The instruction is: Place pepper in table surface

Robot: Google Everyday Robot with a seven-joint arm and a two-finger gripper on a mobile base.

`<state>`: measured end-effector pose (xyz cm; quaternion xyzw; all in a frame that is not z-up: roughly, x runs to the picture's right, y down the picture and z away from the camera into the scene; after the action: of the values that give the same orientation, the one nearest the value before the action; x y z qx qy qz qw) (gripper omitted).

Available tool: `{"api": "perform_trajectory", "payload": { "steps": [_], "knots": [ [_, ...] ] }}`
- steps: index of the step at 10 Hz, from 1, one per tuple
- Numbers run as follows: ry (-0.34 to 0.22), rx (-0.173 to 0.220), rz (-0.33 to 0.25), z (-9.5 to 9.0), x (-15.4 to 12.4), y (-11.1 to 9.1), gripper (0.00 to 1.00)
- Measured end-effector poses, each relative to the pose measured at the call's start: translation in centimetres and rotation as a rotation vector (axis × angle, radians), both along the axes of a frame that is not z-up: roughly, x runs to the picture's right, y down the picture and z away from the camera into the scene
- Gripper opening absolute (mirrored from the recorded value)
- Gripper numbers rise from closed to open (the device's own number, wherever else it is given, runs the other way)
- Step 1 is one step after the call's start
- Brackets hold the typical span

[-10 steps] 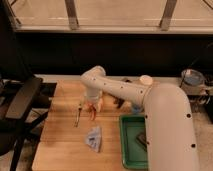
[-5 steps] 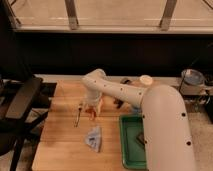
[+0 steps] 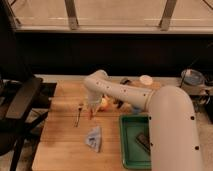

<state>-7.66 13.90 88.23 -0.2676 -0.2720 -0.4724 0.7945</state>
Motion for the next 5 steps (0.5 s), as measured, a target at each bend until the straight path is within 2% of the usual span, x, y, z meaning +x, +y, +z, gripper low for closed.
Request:
{"api": "perform_trajectory", "payload": {
  "steps": [1, 3, 5],
  "knots": [
    [0.003, 0.023, 0.008, -0.8, 0.2, -0.5, 0.0],
    [0.003, 0.093, 0.018, -3.7, 0.5, -2.3, 0.0],
    [-0.011, 0.184, 0.023, -7.7, 0.4, -4.3, 0.0]
  ]
}}
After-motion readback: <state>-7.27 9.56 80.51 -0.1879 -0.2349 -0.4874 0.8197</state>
